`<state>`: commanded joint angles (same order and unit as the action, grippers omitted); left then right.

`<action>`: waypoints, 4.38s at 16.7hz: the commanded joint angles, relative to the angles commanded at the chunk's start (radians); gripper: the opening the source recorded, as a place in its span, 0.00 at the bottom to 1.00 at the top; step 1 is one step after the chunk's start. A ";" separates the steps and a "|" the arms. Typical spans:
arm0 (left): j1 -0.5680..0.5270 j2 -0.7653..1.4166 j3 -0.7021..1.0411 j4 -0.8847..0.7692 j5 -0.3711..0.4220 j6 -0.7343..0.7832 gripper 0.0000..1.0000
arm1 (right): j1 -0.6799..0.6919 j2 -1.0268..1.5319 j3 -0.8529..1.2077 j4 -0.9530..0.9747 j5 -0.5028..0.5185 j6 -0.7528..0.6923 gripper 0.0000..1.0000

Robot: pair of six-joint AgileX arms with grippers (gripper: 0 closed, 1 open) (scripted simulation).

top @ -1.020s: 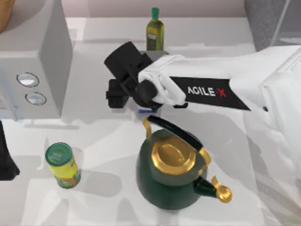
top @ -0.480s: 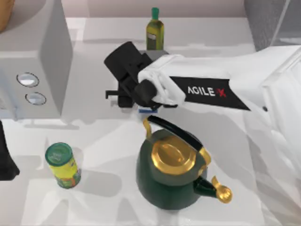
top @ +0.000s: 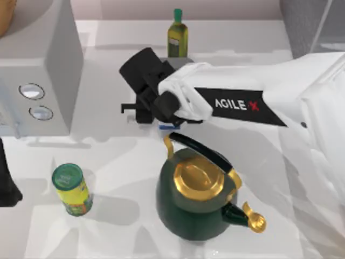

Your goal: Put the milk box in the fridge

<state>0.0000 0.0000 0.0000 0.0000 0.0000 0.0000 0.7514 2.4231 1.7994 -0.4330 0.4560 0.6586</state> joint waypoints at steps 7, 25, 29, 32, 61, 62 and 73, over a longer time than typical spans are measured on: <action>0.000 0.000 0.000 0.000 0.000 0.000 1.00 | 0.000 -0.003 0.001 -0.003 0.000 0.000 0.00; 0.000 0.000 0.000 0.000 0.000 0.000 1.00 | -0.003 -0.087 0.453 -0.538 -0.002 -0.002 0.00; 0.000 0.000 0.000 0.000 0.000 0.000 1.00 | -0.006 -0.113 0.422 -0.526 -0.006 -0.011 0.00; 0.000 0.000 0.000 0.000 0.000 0.000 1.00 | -0.045 -0.230 0.299 -0.485 -0.021 -0.052 0.00; 0.000 0.000 0.000 0.000 0.000 0.000 1.00 | -0.751 -2.423 -1.799 0.433 -0.456 -0.659 0.00; 0.000 0.000 0.000 0.000 0.000 0.000 1.00 | -0.751 -2.423 -1.799 0.433 -0.456 -0.659 0.00; 0.000 0.000 0.000 0.000 0.000 0.000 1.00 | -0.794 -1.952 -1.607 0.675 -0.536 -0.655 0.00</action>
<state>0.0000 0.0000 0.0000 0.0000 0.0000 0.0000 -0.0429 0.4713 0.1922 0.2415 -0.0796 0.0038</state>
